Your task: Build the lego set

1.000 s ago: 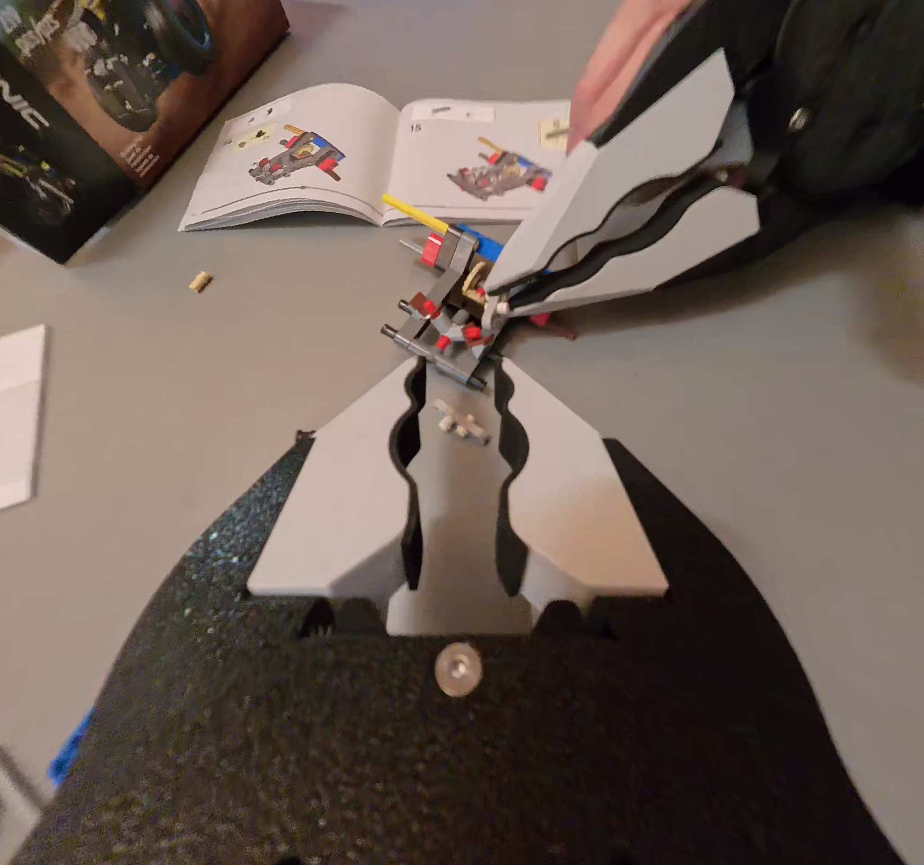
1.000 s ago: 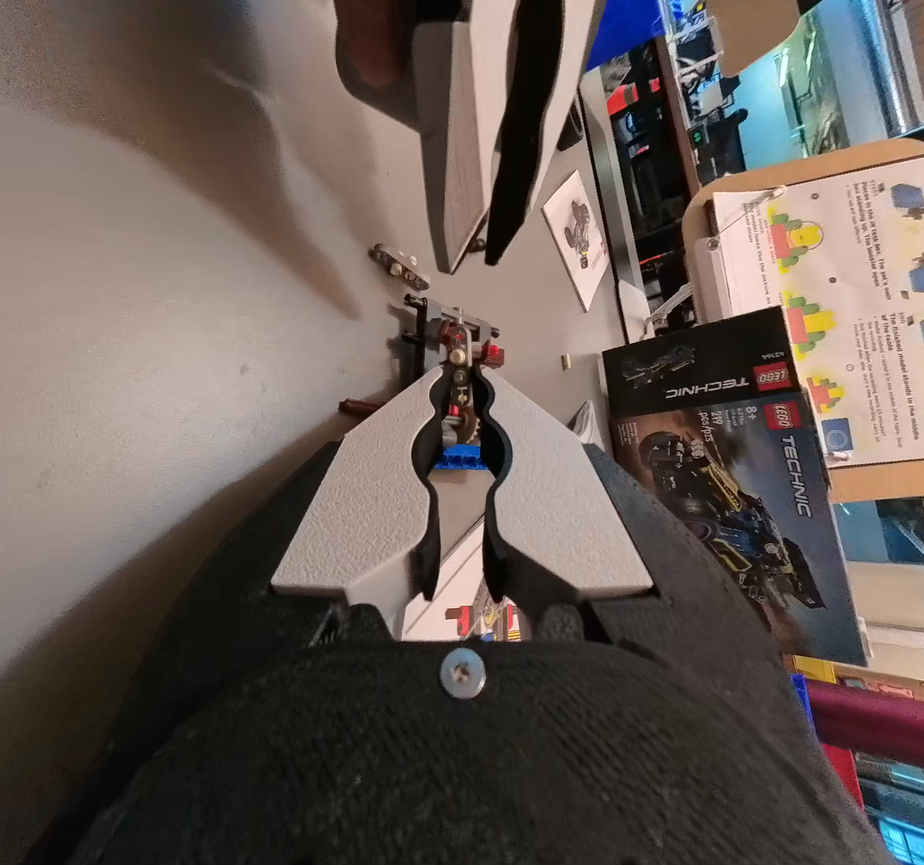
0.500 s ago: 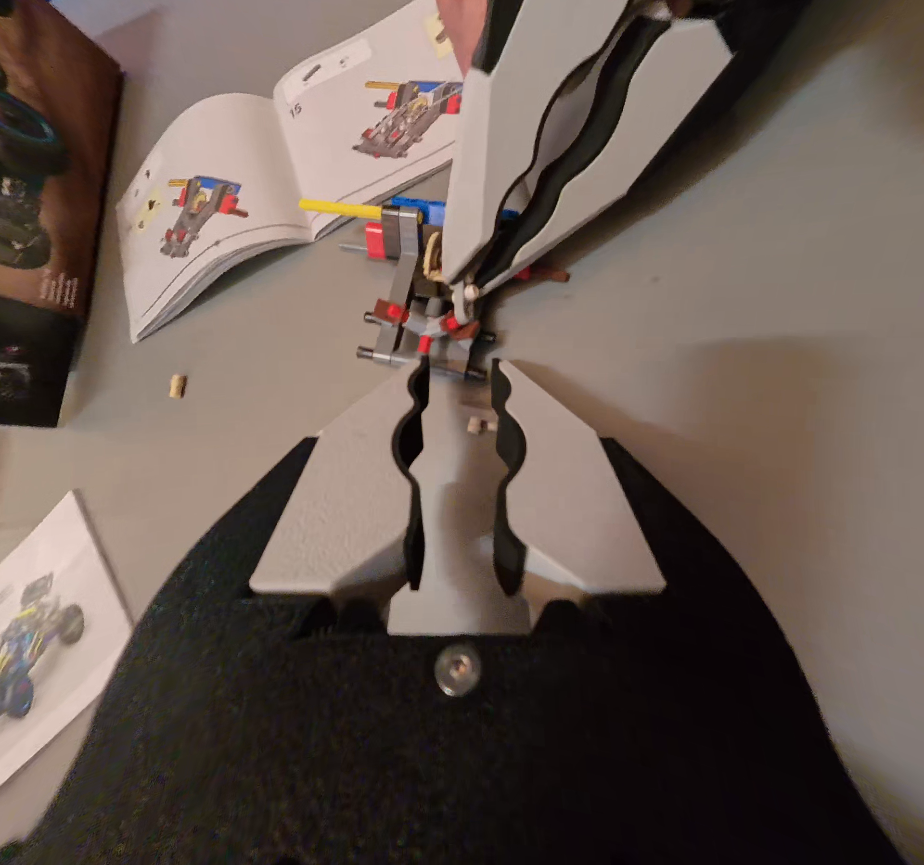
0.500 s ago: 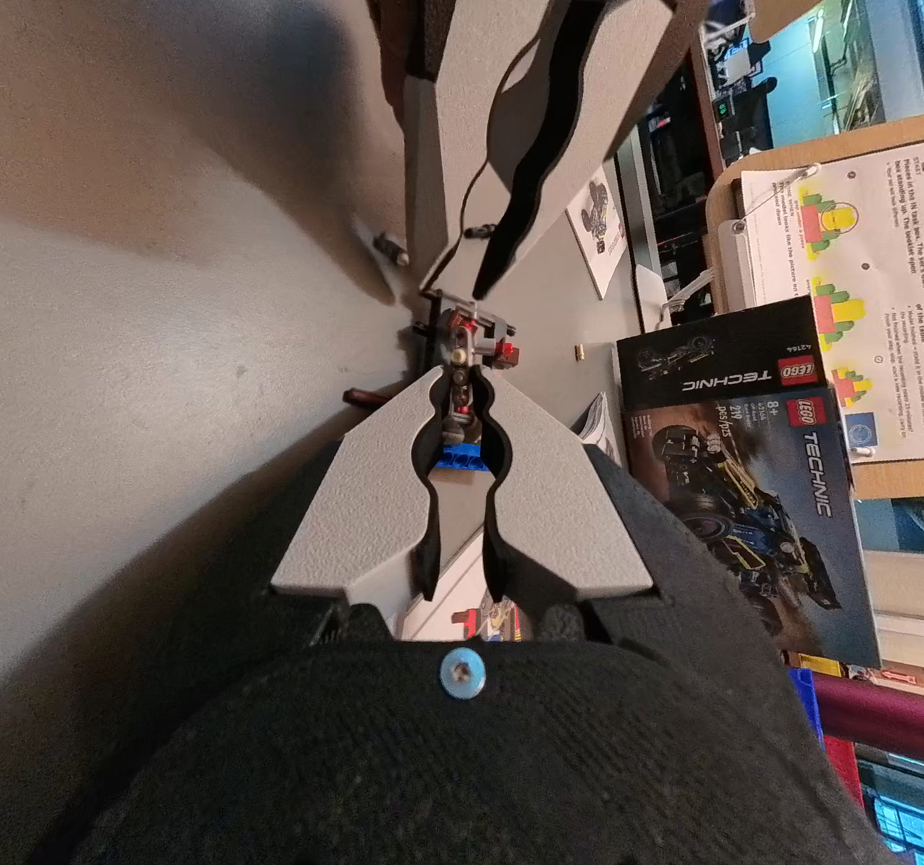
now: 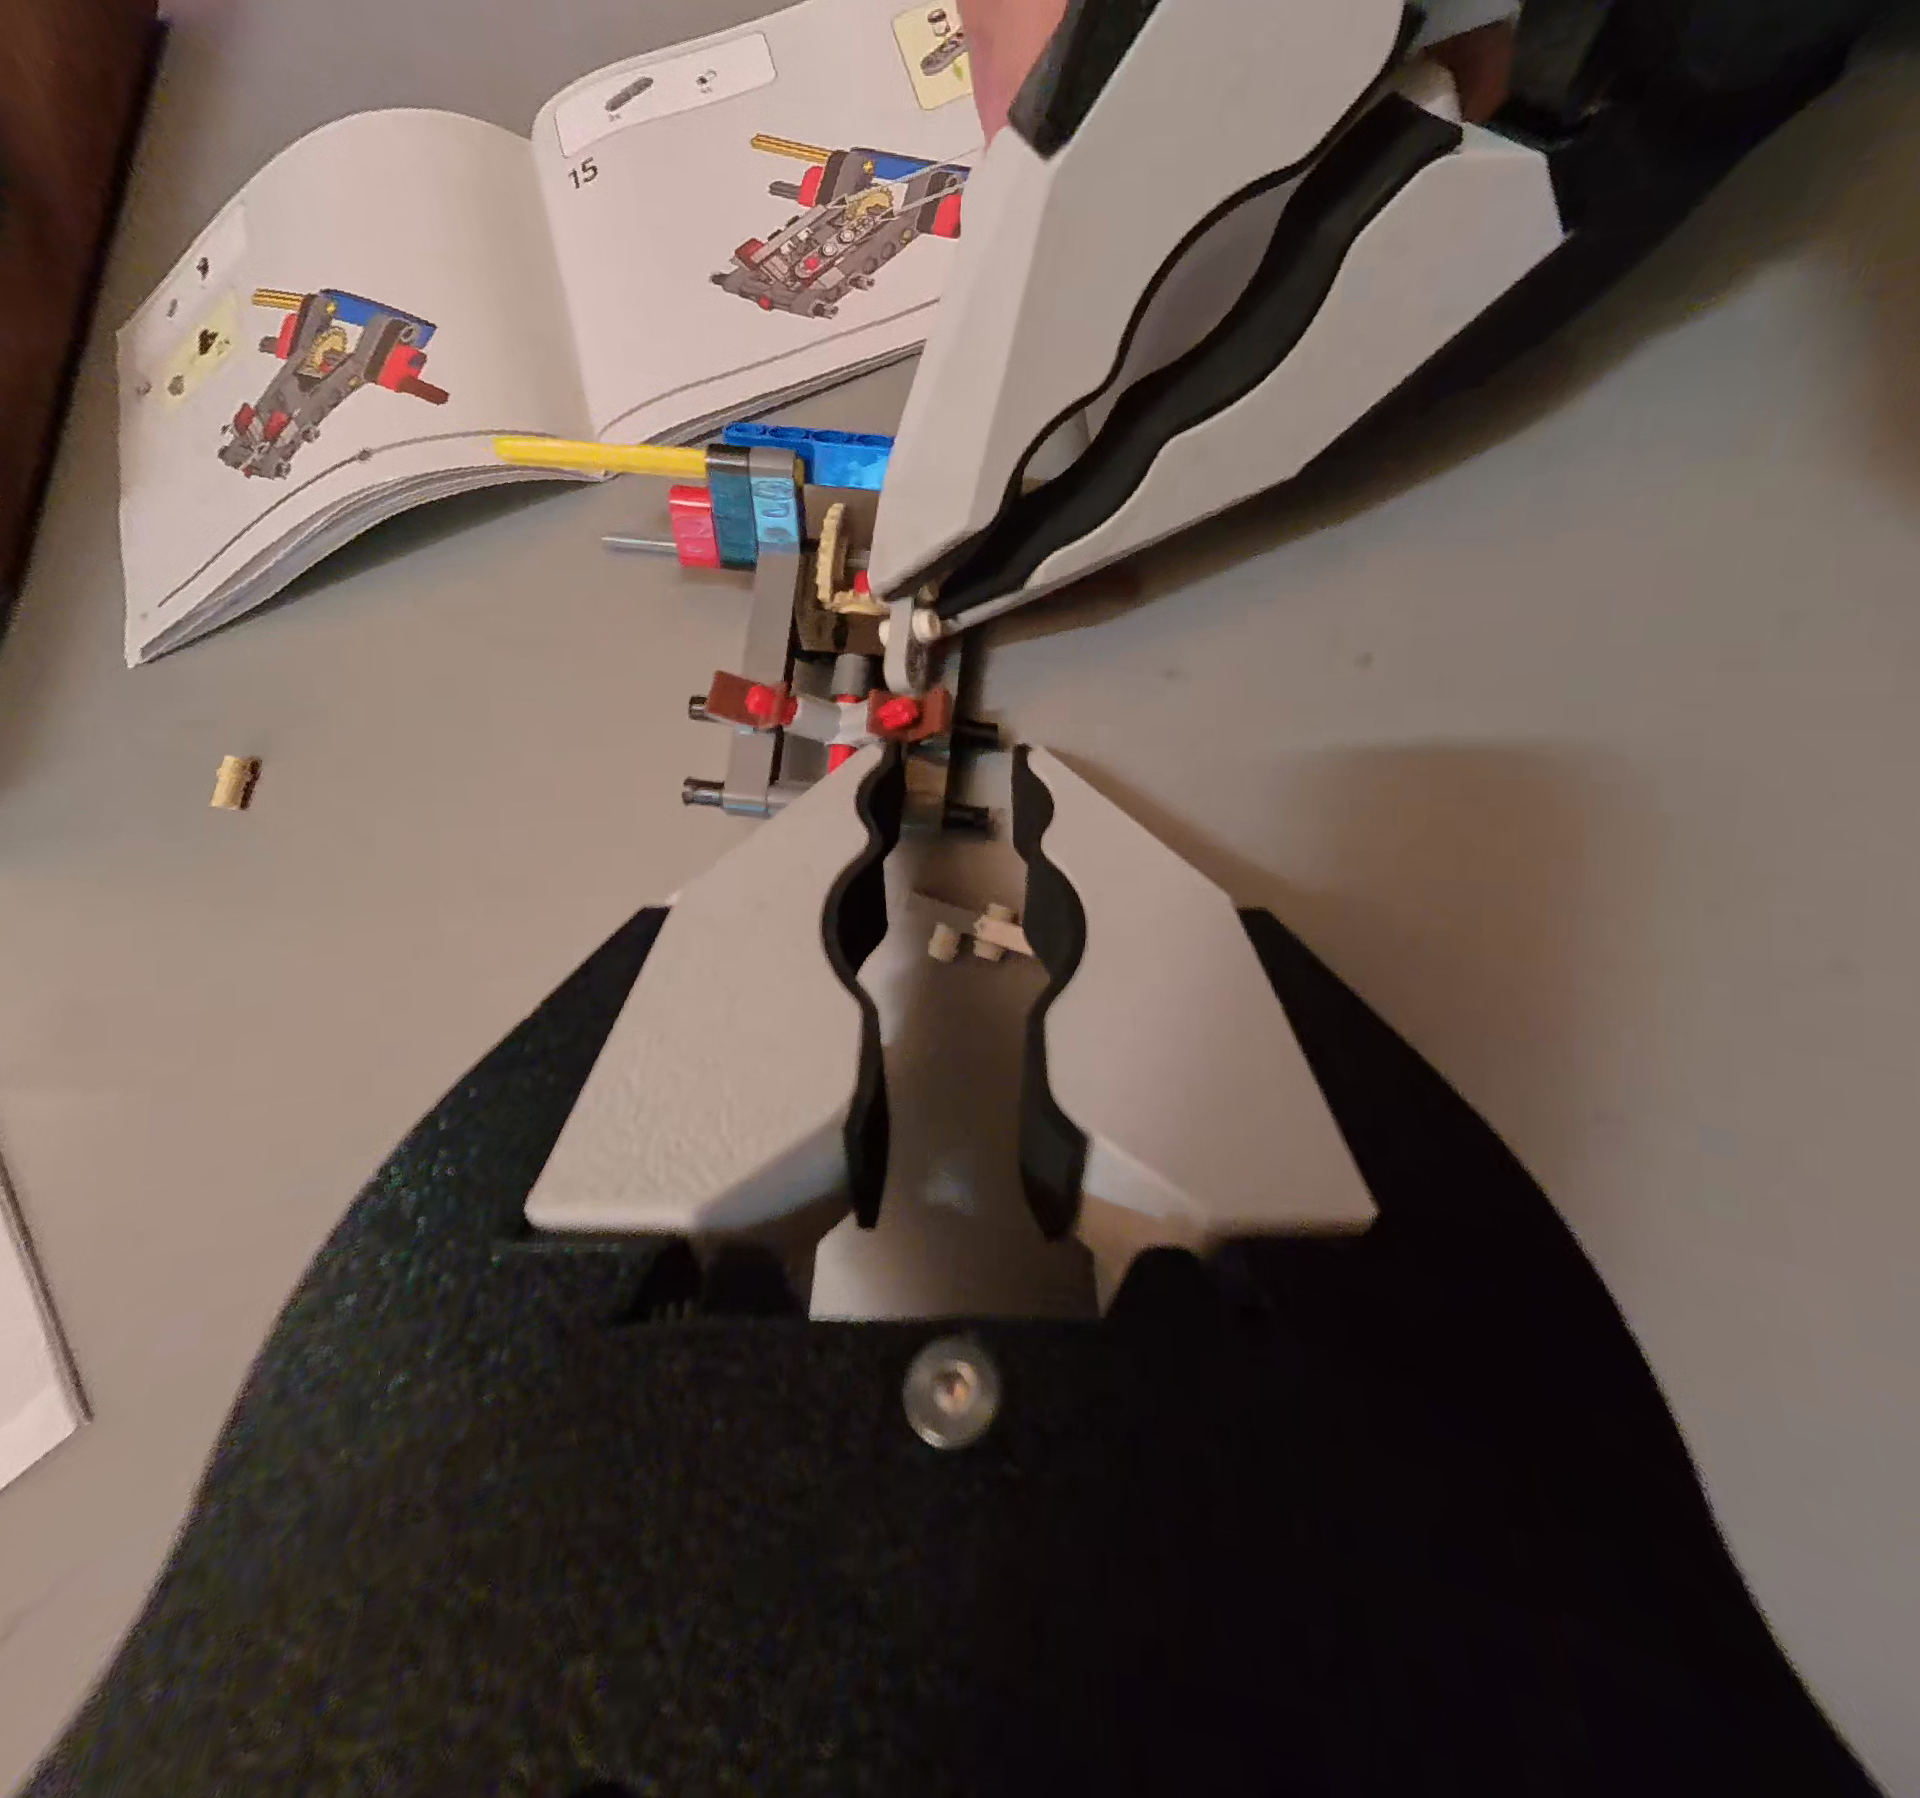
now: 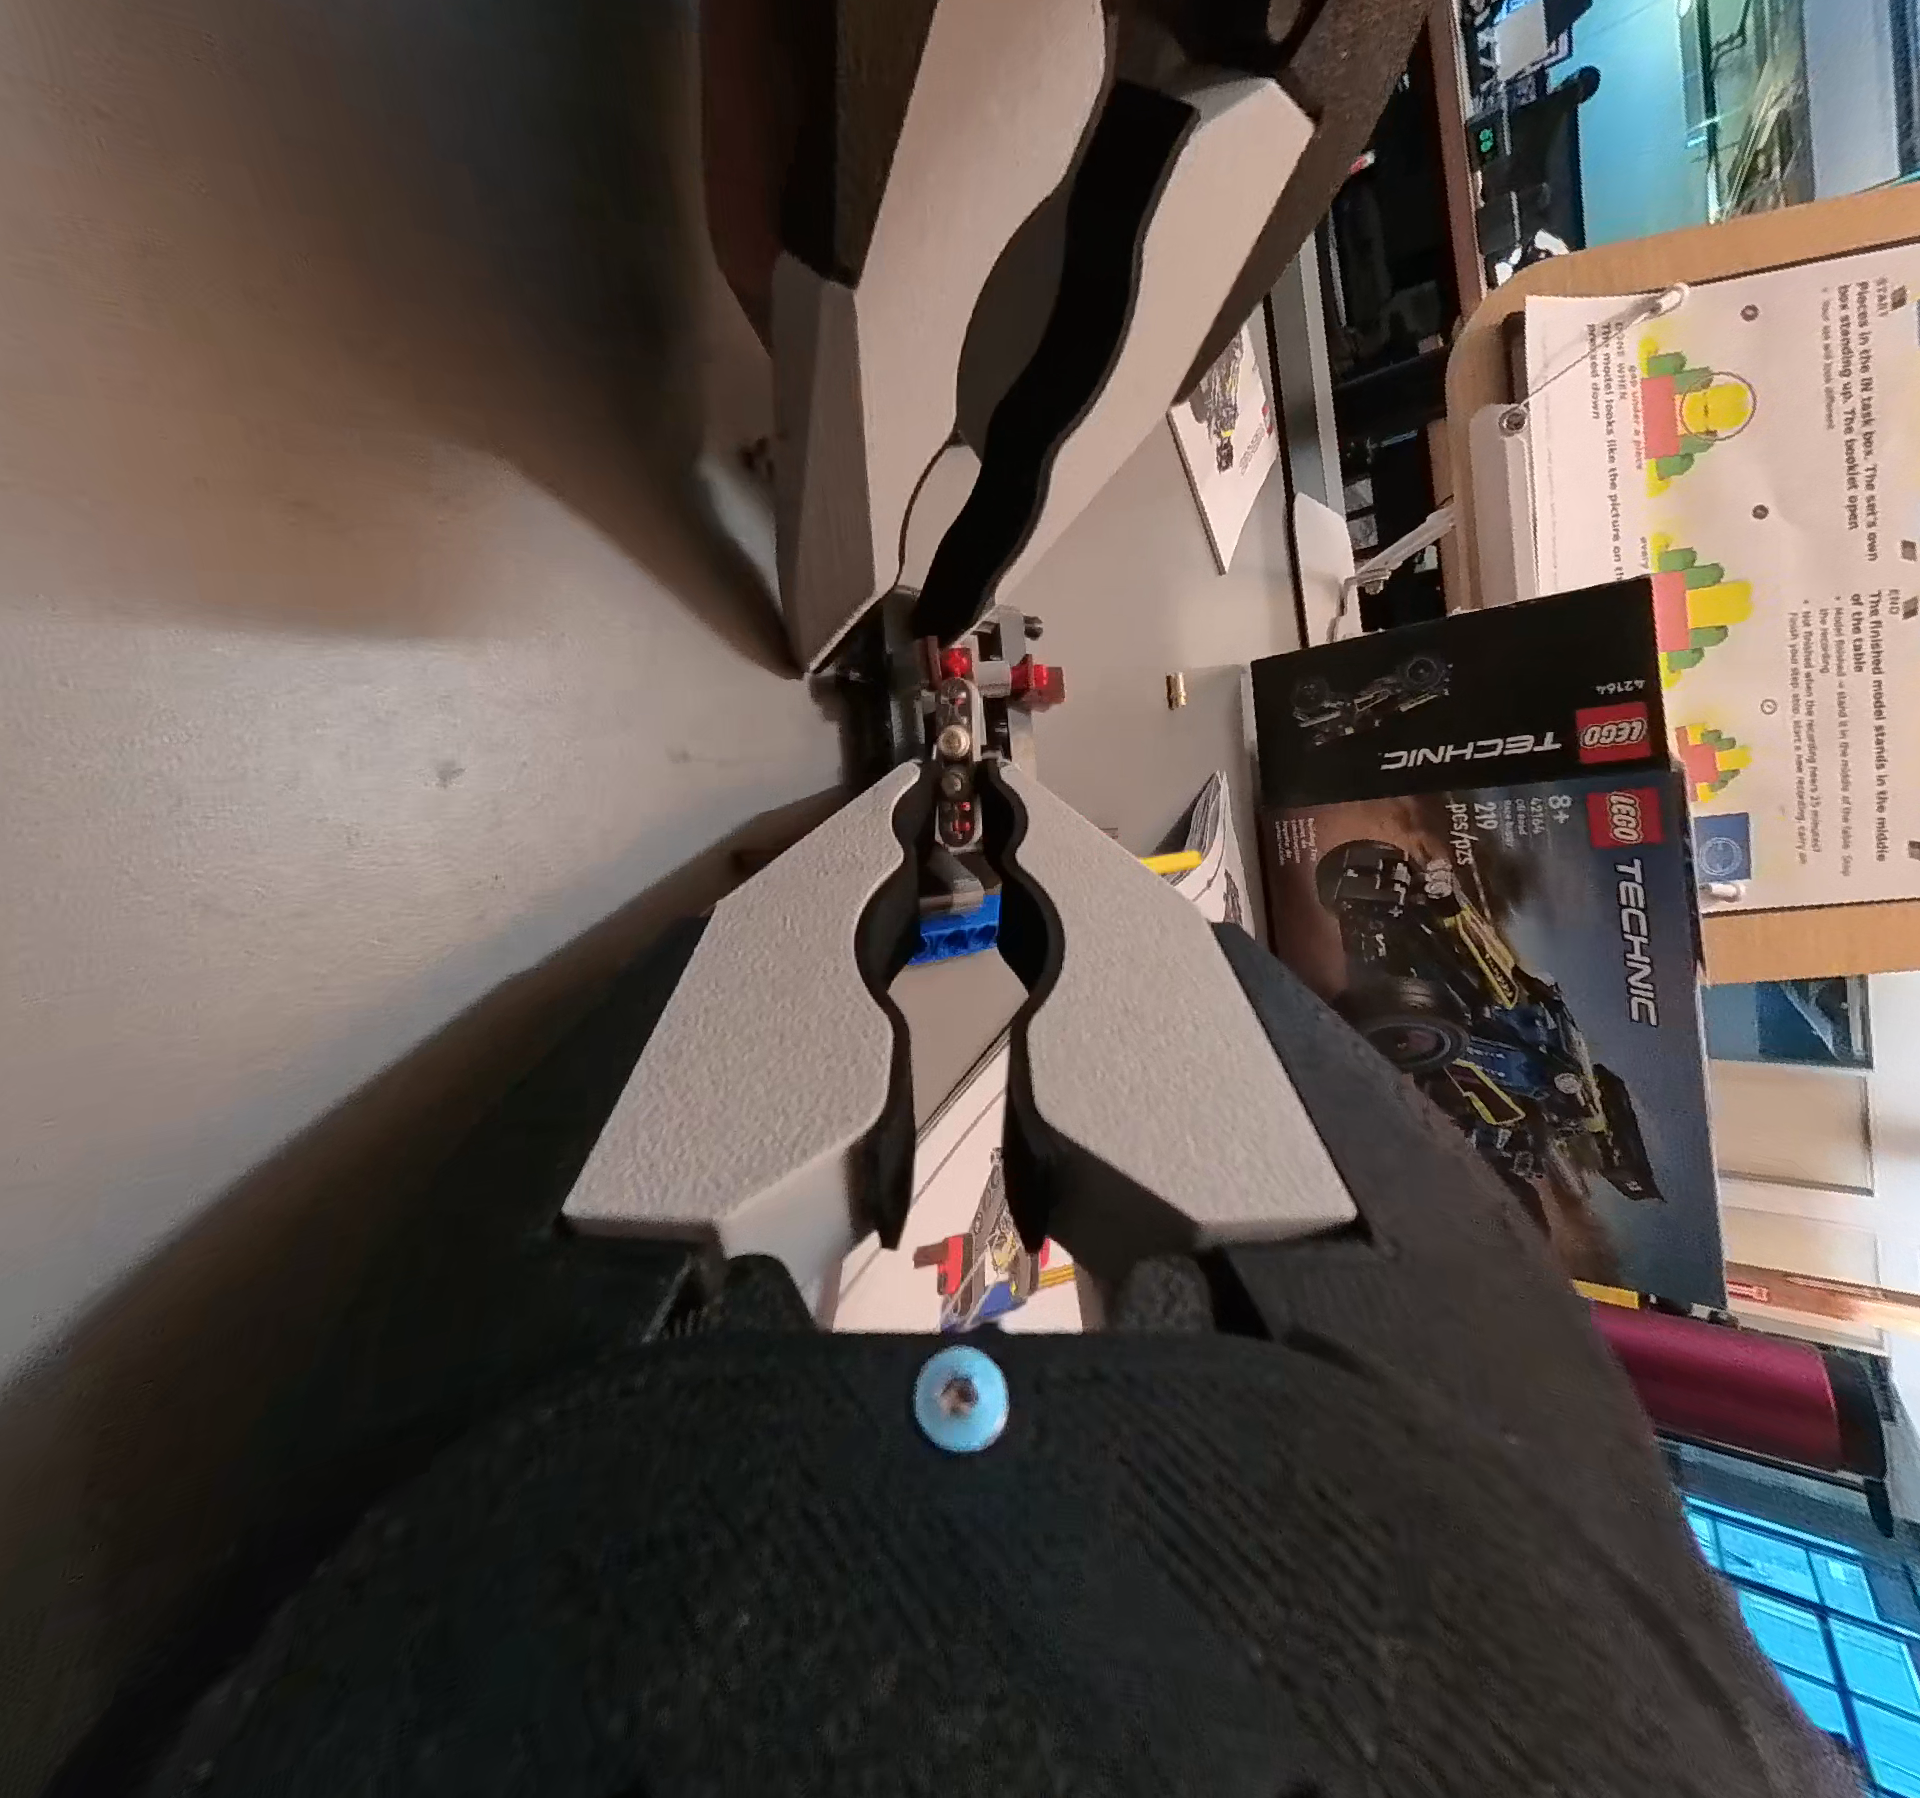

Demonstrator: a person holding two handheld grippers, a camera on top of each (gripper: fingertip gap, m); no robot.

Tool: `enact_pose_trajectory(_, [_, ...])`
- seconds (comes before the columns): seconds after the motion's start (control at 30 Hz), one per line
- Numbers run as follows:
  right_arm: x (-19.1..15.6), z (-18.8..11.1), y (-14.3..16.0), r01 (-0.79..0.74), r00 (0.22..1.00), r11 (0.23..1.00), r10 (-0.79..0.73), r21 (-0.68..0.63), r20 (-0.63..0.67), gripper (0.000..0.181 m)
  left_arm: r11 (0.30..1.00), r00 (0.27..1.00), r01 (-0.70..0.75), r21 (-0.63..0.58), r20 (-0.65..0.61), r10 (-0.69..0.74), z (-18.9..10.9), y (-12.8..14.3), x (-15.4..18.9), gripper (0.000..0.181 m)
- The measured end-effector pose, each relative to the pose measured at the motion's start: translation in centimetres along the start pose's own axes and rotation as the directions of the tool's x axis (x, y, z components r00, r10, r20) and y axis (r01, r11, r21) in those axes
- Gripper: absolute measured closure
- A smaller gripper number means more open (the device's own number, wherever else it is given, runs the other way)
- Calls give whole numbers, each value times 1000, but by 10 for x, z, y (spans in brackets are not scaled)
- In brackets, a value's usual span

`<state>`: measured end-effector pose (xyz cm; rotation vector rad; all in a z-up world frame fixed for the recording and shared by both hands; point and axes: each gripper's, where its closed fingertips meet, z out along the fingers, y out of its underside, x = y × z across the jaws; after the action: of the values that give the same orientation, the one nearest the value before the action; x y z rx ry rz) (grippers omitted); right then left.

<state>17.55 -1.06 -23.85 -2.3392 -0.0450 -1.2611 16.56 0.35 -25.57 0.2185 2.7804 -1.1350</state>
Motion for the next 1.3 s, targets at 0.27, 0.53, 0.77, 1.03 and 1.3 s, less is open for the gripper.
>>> enact_pose_trajectory(0.27, [-1,-2,-3,-38,998,999,37,24,50,175,999,999,39,7,17,-39,2,0,-3,165])
enact_pose_trajectory(0.53, [-2,-1,-6,-95,990,995,92,17,103,176,998,997,68,10,35,-68,3,-2,-3,165])
enact_pose_trajectory(0.77, [-4,2,-5,-80,990,996,83,-28,113,175,997,995,76,-6,65,-76,2,-1,-4,164])
enact_pose_trajectory(1.03, [0,4,-2,-50,996,998,53,-36,73,176,994,994,107,27,34,-108,-7,-3,-5,158])
enact_pose_trajectory(1.3, [2,5,0,-44,997,999,45,-25,64,175,972,986,167,163,-26,-165,-31,-16,-39,130])
